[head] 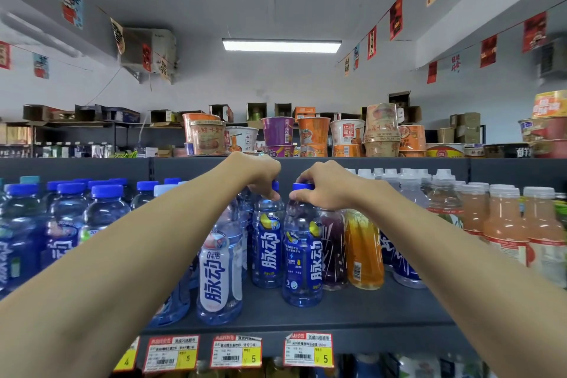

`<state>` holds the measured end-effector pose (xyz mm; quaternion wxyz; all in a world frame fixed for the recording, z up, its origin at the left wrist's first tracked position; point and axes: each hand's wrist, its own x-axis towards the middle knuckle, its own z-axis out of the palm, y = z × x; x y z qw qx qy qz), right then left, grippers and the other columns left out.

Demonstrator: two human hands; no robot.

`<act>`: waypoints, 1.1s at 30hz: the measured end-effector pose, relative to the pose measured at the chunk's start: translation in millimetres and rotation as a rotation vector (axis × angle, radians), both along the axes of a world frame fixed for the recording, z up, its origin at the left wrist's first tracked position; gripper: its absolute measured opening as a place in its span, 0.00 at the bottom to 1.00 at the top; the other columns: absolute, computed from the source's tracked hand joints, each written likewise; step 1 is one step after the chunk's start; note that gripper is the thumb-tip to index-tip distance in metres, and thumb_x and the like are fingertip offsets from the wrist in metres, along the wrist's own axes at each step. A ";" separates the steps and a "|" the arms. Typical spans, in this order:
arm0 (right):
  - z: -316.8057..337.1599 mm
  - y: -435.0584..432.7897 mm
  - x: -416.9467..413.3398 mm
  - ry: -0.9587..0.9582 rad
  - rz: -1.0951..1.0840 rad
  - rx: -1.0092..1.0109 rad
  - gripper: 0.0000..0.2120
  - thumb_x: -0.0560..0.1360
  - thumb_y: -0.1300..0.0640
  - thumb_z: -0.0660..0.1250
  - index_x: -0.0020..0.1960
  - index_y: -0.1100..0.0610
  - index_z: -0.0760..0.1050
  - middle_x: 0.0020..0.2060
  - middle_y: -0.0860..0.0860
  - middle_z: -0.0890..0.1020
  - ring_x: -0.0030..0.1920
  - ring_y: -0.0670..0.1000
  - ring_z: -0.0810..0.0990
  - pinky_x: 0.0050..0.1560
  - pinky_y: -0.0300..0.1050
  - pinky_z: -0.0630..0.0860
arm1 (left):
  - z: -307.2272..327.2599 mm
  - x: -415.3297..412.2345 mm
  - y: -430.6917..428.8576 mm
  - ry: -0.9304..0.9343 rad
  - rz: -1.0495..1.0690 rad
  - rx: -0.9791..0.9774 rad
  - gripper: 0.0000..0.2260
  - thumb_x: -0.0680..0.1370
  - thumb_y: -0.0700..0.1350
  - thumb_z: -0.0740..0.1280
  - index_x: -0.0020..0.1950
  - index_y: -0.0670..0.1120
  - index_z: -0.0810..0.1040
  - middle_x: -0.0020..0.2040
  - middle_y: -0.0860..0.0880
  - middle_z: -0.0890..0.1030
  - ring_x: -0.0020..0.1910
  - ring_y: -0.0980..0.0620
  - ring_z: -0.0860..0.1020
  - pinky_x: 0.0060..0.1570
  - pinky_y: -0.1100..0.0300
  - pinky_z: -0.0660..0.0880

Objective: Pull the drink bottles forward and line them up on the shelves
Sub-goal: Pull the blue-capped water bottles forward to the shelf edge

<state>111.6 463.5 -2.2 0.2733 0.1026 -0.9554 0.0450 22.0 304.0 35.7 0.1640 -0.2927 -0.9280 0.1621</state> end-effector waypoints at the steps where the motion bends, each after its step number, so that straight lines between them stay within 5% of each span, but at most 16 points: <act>1: -0.2 -0.3 0.2 -0.001 -0.001 -0.002 0.22 0.77 0.40 0.68 0.62 0.55 0.81 0.49 0.51 0.85 0.46 0.50 0.80 0.47 0.43 0.74 | -0.5 -0.2 0.5 0.011 -0.001 -0.001 0.23 0.78 0.63 0.67 0.60 0.45 0.79 0.51 0.46 0.80 0.44 0.48 0.80 0.46 0.54 0.78; 10: -1.3 -6.7 8.3 -0.032 -0.023 0.023 0.20 0.77 0.41 0.67 0.59 0.55 0.81 0.48 0.52 0.85 0.46 0.52 0.81 0.50 0.48 0.79 | -7.0 -0.2 -1.2 0.038 -0.035 0.007 0.17 0.79 0.61 0.66 0.51 0.46 0.76 0.49 0.46 0.75 0.41 0.50 0.76 0.43 0.54 0.76; 15: -5.2 -6.1 14.8 -0.171 -0.033 0.029 0.31 0.69 0.39 0.75 0.64 0.55 0.72 0.50 0.52 0.80 0.48 0.53 0.80 0.54 0.53 0.79 | -5.9 0.1 -11.2 0.000 -0.029 0.047 0.29 0.78 0.65 0.63 0.67 0.44 0.75 0.60 0.45 0.79 0.57 0.45 0.78 0.59 0.47 0.77; 19: -9.6 -5.0 12.2 -0.231 -0.025 -0.014 0.43 0.66 0.39 0.78 0.72 0.52 0.62 0.54 0.52 0.79 0.50 0.53 0.82 0.55 0.54 0.80 | 6.6 16.1 -31.0 0.021 -0.163 0.156 0.28 0.80 0.62 0.63 0.74 0.46 0.71 0.67 0.46 0.77 0.63 0.47 0.76 0.65 0.51 0.73; 23: -8.5 -8.7 10.1 -0.212 0.006 -0.031 0.42 0.64 0.35 0.78 0.70 0.49 0.64 0.51 0.48 0.80 0.47 0.50 0.82 0.53 0.52 0.80 | 7.3 31.6 -56.3 -0.028 -0.261 0.249 0.21 0.81 0.60 0.62 0.67 0.48 0.78 0.61 0.50 0.82 0.53 0.55 0.78 0.59 0.58 0.75; 28: -17.9 -23.5 6.8 -0.087 0.012 0.033 0.44 0.63 0.24 0.70 0.69 0.50 0.65 0.42 0.44 0.74 0.43 0.44 0.75 0.39 0.43 0.71 | -18.5 34.2 -73.2 -0.015 -0.320 0.398 0.18 0.83 0.57 0.58 0.58 0.48 0.82 0.50 0.51 0.84 0.45 0.55 0.79 0.41 0.66 0.70; 33: -22.5 -25.5 9.3 -0.036 0.053 0.084 0.43 0.64 0.22 0.66 0.66 0.51 0.67 0.40 0.46 0.79 0.44 0.47 0.79 0.43 0.47 0.78 | -38.2 43.0 -79.0 -0.021 -0.347 0.504 0.18 0.84 0.52 0.57 0.51 0.43 0.83 0.38 0.46 0.81 0.35 0.49 0.76 0.41 0.52 0.74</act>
